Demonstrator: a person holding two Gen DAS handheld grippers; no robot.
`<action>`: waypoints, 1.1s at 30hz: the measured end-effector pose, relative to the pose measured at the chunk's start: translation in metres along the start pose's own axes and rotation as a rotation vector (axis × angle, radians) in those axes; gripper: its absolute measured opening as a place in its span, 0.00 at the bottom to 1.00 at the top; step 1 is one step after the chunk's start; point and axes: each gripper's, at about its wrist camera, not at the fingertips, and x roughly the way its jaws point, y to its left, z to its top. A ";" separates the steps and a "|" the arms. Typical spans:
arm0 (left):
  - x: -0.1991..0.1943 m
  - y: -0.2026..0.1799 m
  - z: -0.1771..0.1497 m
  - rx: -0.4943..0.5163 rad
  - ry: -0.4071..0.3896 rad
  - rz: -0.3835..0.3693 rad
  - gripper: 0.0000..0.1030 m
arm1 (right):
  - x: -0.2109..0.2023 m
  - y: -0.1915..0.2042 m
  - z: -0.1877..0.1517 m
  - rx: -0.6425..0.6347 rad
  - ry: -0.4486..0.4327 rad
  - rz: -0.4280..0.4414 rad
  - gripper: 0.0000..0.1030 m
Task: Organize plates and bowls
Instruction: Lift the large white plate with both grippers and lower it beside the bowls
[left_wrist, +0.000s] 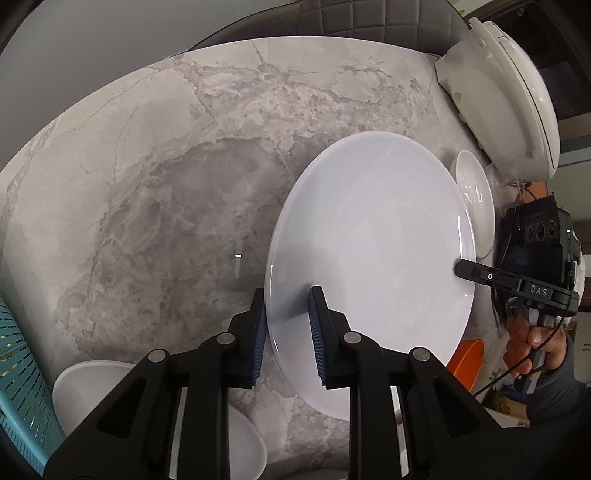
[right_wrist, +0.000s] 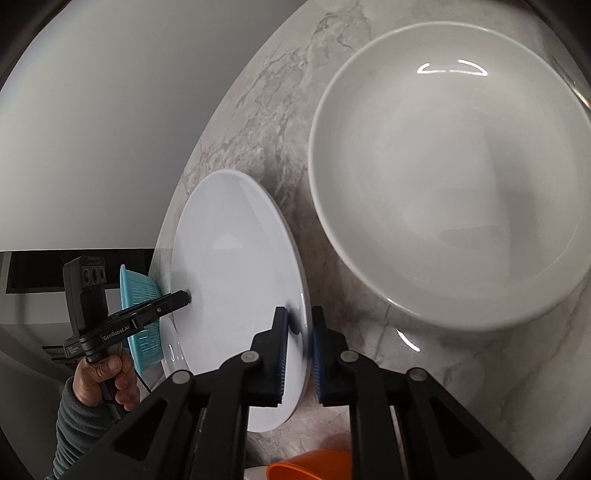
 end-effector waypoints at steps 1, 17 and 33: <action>-0.005 0.000 0.000 -0.003 -0.006 -0.004 0.19 | -0.003 0.002 0.001 -0.006 -0.004 0.002 0.14; -0.108 -0.039 -0.075 -0.027 -0.121 0.020 0.19 | -0.062 0.057 -0.022 -0.124 -0.047 0.049 0.13; -0.169 -0.073 -0.287 -0.170 -0.215 0.029 0.19 | -0.100 0.101 -0.137 -0.282 0.029 0.074 0.12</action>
